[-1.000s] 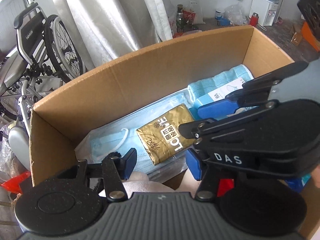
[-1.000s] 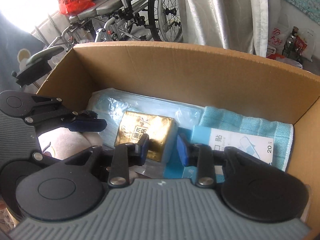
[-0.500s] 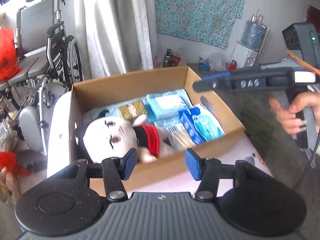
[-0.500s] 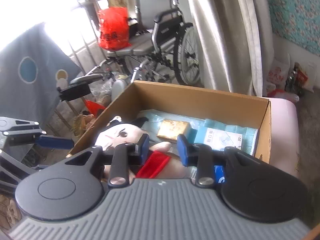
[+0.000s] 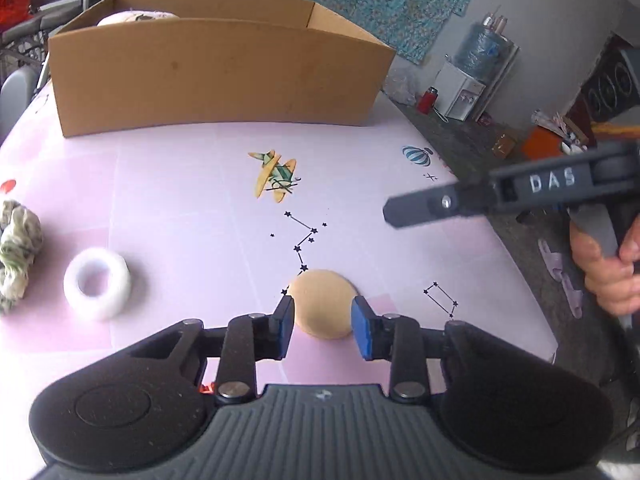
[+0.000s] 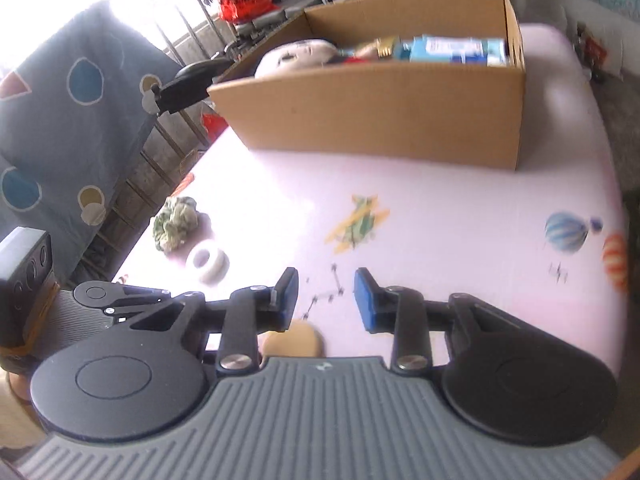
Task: Organize soft objects
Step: 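Close both grippers on the edges of the sponge puff, then lift the sponge puff with both grippers and carry it over the box, then lower the sponge puff into the box and open both grippers, then withdraw both tools and move over the green floral scrunchie, then close both grippers on the green scrunchie, then lift the scrunchie with both grippers and carry it into the box, then open both grippers to drop the scrunchie in the box, then withdraw both tools and move over the white tape roll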
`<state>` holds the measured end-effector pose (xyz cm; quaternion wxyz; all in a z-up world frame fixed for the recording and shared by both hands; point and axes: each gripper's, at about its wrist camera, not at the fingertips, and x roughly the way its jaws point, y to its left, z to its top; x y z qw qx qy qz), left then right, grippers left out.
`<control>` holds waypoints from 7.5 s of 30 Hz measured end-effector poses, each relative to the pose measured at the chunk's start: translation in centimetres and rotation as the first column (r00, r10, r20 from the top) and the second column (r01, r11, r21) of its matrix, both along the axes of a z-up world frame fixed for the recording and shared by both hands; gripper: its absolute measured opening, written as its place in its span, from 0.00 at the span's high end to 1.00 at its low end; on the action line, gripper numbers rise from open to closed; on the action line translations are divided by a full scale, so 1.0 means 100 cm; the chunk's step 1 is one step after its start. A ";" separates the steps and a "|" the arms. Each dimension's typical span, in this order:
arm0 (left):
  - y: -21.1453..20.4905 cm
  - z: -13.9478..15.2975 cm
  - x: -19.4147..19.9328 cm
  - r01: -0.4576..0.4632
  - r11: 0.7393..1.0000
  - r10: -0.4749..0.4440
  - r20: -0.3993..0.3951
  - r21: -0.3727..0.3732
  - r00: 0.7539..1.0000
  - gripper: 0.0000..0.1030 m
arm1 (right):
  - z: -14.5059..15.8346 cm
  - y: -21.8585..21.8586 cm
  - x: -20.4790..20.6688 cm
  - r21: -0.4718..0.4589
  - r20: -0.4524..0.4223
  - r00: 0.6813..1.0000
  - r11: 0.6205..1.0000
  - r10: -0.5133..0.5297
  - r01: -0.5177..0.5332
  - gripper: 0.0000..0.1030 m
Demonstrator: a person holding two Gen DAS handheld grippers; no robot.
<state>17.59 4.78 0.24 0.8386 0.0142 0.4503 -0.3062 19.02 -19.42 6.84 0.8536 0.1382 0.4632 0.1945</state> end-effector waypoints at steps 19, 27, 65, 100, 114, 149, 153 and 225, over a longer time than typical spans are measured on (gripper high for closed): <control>-0.017 -0.031 -0.024 -0.042 0.999 0.044 0.094 -0.019 0.995 0.63 | -0.087 -0.012 -0.009 0.320 -0.253 0.966 0.936 -0.062 0.144 0.73; -0.027 -0.029 -0.030 -0.031 0.997 0.016 0.195 0.075 0.981 0.71 | -0.085 -0.016 -0.004 0.314 -0.255 0.964 0.936 -0.081 0.161 0.86; -0.053 0.124 0.126 0.034 0.998 -0.014 0.368 -0.047 0.930 0.92 | 0.062 -0.051 0.142 0.370 0.115 0.974 0.918 -0.194 0.140 0.85; -0.108 0.039 0.329 -0.087 0.979 0.082 0.035 0.183 0.996 0.87 | -0.034 -0.046 0.335 0.095 -0.182 0.968 0.977 -0.170 0.190 0.98; -0.086 0.067 0.320 -0.135 0.976 0.121 0.085 0.174 0.989 0.82 | -0.022 -0.018 0.331 -0.196 -0.173 0.970 0.971 -0.170 0.136 0.72; 0.190 -0.006 0.072 -0.547 0.835 0.549 -0.019 0.057 0.836 0.89 | -0.066 0.242 0.147 0.200 -0.238 0.928 0.950 0.286 -0.241 0.89; 0.181 0.002 0.066 -0.513 0.854 0.511 0.040 0.086 0.858 0.89 | -0.059 0.243 0.136 0.164 -0.178 0.942 0.953 0.284 -0.256 0.96; 0.050 0.129 0.205 -0.280 0.958 0.248 0.308 0.062 0.918 0.57 | 0.111 0.030 0.203 0.026 0.171 0.973 0.986 0.158 -0.165 0.77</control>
